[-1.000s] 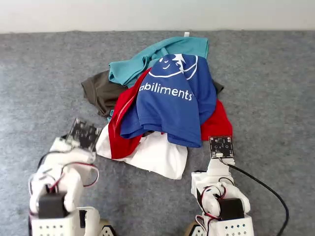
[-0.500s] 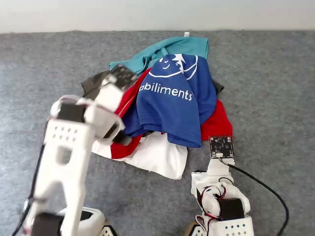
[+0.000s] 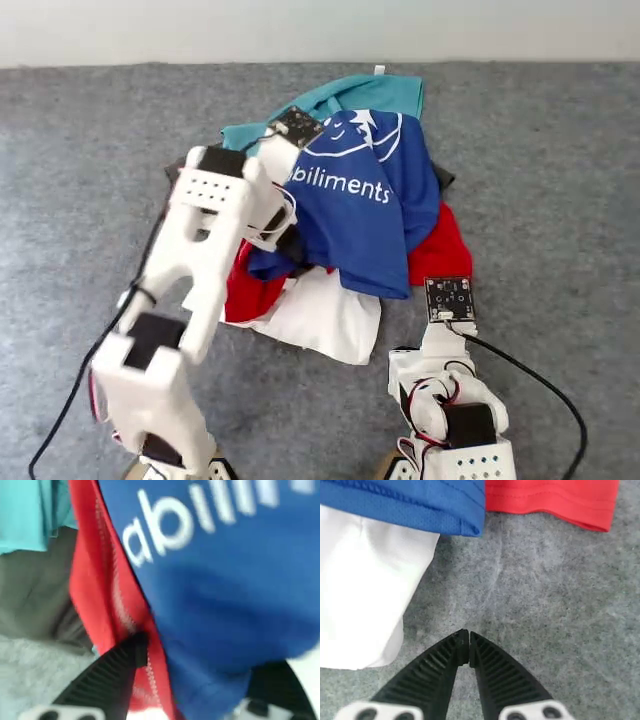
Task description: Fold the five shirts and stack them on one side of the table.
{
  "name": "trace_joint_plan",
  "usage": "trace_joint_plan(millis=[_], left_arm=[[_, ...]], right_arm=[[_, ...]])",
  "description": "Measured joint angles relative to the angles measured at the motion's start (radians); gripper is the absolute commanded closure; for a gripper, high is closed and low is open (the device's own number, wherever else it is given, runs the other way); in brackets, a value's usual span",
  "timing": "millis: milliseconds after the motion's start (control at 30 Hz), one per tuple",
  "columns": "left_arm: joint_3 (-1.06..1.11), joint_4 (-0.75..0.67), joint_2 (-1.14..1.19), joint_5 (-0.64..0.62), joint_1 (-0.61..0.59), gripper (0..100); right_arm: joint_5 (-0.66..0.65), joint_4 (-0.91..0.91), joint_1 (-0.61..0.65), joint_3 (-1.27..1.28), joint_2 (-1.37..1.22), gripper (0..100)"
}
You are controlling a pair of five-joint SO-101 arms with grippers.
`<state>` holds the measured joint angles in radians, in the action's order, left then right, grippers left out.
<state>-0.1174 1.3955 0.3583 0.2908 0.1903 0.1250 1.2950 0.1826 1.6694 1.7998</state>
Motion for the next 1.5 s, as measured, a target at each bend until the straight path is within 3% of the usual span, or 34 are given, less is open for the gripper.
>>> trace_joint_plan(millis=[100, 267, 533, 767, 933, 1100, 1500], left_arm=[[-0.018, -0.035, 0.103, -0.037, 0.005, 71], [-0.041, -0.048, 0.163, -0.066, 0.017, 99], [-0.109, 0.006, 0.146, -0.025, -0.006, 99], [-0.161, 0.031, -0.08, -0.023, -0.129, 99], [-0.164, 0.017, -0.282, -0.017, -0.279, 99], [-0.164, -0.051, -0.427, 0.003, -0.517, 99], [-0.11, -0.272, -0.451, 0.15, -1.034, 99]], right_arm=[[0.0, 0.0, 0.0, 0.0, 0.0, 99.0], [0.0, 0.0, 0.0, 0.0, 0.0, 99.0], [0.0, 0.0, 0.0, 0.0, 0.0, 99.0], [0.0, 0.0, 0.0, 0.0, 0.0, 99.0], [0.0, 0.0, 0.0, 0.0, 0.0, 99.0], [0.0, 0.0, 0.0, 0.0, 0.0, 99.0], [0.0, 0.0, 0.0, 0.0, 0.0, 99.0]])
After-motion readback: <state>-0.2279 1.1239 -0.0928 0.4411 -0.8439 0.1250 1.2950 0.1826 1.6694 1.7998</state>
